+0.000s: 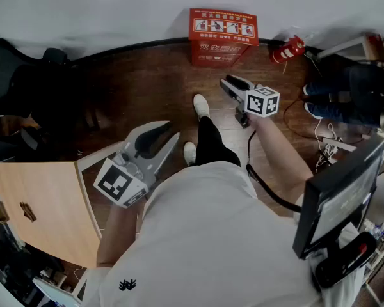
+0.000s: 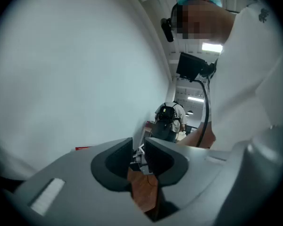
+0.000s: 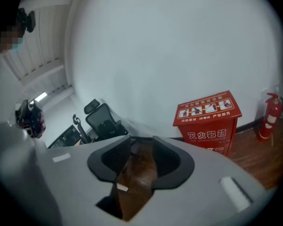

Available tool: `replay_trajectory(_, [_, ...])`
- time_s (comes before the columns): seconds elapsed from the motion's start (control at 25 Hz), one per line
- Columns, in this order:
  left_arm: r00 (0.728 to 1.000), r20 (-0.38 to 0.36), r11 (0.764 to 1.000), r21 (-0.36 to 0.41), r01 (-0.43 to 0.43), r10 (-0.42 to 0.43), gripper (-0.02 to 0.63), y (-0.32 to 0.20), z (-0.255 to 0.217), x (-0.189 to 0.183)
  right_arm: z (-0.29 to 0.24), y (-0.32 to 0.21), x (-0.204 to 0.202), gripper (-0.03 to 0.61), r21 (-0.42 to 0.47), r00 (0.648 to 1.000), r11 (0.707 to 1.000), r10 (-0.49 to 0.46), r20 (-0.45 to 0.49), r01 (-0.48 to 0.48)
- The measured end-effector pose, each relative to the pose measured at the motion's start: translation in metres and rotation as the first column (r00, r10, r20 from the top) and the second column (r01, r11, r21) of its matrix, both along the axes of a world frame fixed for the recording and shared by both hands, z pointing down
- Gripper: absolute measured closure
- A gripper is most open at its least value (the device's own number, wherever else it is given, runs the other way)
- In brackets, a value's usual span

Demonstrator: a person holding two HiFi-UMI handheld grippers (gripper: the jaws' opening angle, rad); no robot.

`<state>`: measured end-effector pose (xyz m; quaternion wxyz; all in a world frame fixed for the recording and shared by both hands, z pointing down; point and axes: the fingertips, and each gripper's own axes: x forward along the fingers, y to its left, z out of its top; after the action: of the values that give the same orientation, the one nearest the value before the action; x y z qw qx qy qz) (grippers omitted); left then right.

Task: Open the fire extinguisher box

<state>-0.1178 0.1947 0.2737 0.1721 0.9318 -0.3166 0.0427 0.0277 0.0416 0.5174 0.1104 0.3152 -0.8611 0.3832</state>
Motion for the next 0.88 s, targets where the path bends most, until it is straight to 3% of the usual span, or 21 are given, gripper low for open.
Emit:
replay_trajectory(0.16, [1.000, 0.012, 0.999, -0.037, -0.022, 0.023, 0.541, -0.047, 0.005, 0.022, 0.039, -0.067, 0.027, 0.443, -0.108, 0.989, 0.987, 0.131, 0.072, -0.123])
replay_trajectory(0.32, [0.999, -0.010, 0.997, -0.071, -0.031, 0.030, 0.543, -0.100, 0.009, 0.041, 0.084, -0.119, 0.038, 0.420, -0.219, 0.960, 0.951, 0.250, 0.127, -0.218])
replay_trajectory(0.48, [0.998, -0.019, 0.989, -0.133, -0.059, 0.057, 0.543, -0.127, 0.019, 0.058, 0.133, -0.136, 0.051, 0.403, -0.349, 0.905, 0.883, 0.389, 0.173, -0.313])
replay_trajectory(0.88, [0.994, -0.011, 0.978, -0.183, -0.105, 0.105, 0.543, -0.178, 0.040, 0.085, 0.202, -0.191, 0.080, 0.380, -0.501, 0.768, 0.739, 0.607, 0.205, -0.450])
